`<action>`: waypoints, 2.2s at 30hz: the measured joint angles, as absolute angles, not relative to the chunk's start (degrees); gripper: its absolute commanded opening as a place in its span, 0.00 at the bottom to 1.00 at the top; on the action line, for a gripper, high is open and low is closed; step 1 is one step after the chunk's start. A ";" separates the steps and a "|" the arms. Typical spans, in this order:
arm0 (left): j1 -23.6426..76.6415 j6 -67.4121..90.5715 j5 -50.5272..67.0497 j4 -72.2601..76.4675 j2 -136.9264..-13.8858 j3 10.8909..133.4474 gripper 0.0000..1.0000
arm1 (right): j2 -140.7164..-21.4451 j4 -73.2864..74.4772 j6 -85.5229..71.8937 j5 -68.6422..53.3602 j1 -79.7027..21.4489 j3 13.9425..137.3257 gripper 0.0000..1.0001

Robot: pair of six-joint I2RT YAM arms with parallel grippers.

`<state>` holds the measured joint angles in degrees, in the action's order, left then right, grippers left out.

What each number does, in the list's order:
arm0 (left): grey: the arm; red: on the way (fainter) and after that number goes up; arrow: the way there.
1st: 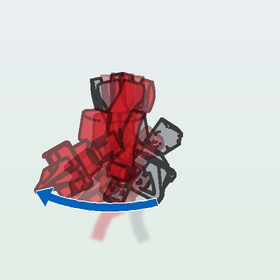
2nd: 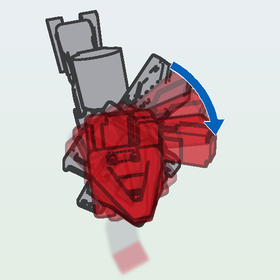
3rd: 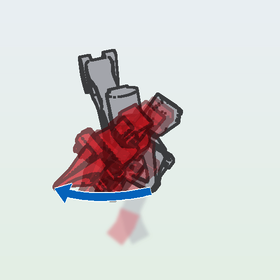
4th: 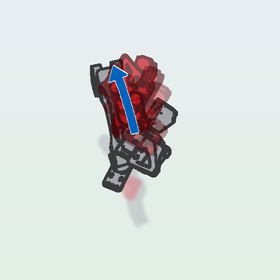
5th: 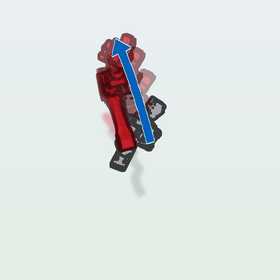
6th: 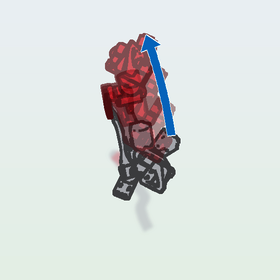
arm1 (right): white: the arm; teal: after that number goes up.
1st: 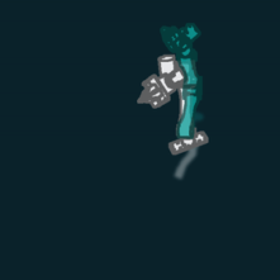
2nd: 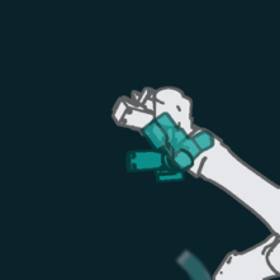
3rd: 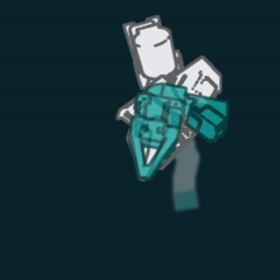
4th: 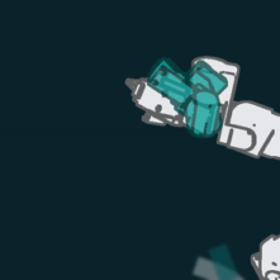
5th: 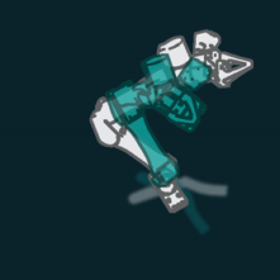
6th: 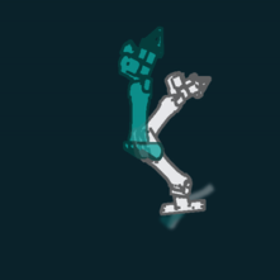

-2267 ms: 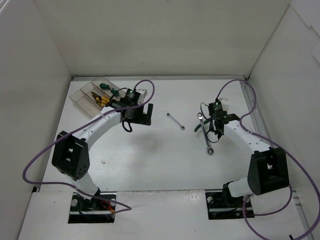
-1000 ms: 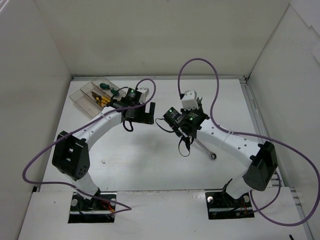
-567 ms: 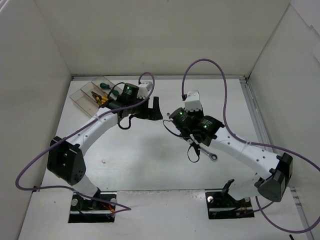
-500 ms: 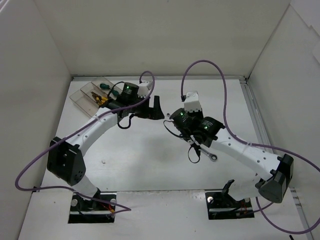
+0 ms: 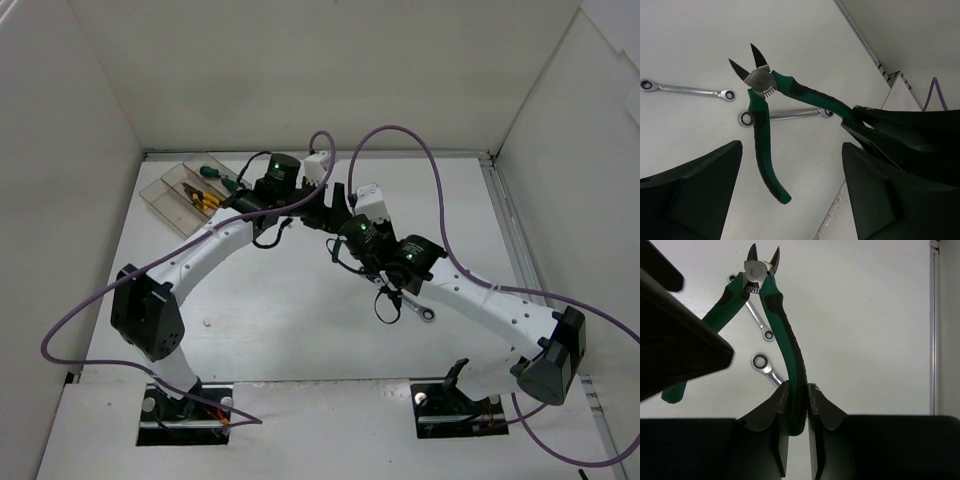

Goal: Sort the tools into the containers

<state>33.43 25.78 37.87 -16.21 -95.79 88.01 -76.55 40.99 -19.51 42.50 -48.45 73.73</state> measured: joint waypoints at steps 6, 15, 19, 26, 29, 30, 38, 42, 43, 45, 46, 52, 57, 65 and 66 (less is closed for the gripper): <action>35.09 25.28 34.87 -17.37 -100.18 88.25 0.71 | -76.55 39.33 -18.76 39.70 -48.45 73.73 0.00; 35.09 24.01 33.04 -18.39 -101.91 88.40 0.14 | -76.53 38.68 -17.72 37.93 -48.29 73.73 0.00; 35.09 24.14 32.80 -18.79 -102.06 88.40 0.00 | -76.18 37.93 -17.34 37.10 -47.75 73.63 0.01; 33.76 24.38 30.74 -20.10 -102.06 88.40 0.00 | -75.90 36.40 -18.87 34.74 -45.78 73.56 0.74; 30.35 24.29 28.03 -21.56 -102.06 88.40 0.00 | -74.98 35.55 -19.92 34.28 -44.80 72.97 0.78; 28.56 24.27 26.33 -22.15 -102.06 88.40 0.00 | -74.39 35.46 -20.18 34.17 -44.42 72.47 0.78; 14.41 22.57 -1.15 -33.26 -104.90 97.43 0.00 | -68.60 35.24 -21.45 33.41 -42.94 66.22 0.80; 10.92 20.75 -12.40 -36.12 -109.08 106.19 0.00 | -66.87 35.40 -21.58 33.10 -42.57 64.03 0.81; 9.93 20.36 -13.98 -36.64 -110.08 107.81 0.00 | -66.63 35.42 -21.56 33.04 -42.35 63.64 0.81; 8.38 19.84 -15.92 -37.78 -111.85 110.08 0.00 | -66.22 35.46 -21.45 32.93 -41.76 63.02 0.81; 7.57 19.57 -16.67 -38.50 -112.84 111.15 0.00 | -66.04 35.46 -21.41 32.91 -41.45 62.78 0.81; 2.11 17.65 -18.63 -44.07 -119.20 116.95 0.00 | -65.47 35.42 -20.91 32.86 -39.92 61.78 0.82; -0.93 15.51 -20.58 -47.55 -122.28 119.48 0.00 | -65.19 35.48 -20.78 32.25 -38.33 59.94 0.83; -1.13 13.08 -21.12 -49.21 -127.33 126.21 0.00 | -65.25 35.48 -20.49 30.70 -35.97 59.16 0.83; -1.10 12.78 -21.12 -49.23 -127.90 126.72 0.00 | -65.30 35.46 -20.40 30.52 -35.77 59.16 0.83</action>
<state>-1.10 12.78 -21.12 -49.23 -127.90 126.72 -65.30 35.46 -20.40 30.52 -35.77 59.16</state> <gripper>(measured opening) 0.164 0.829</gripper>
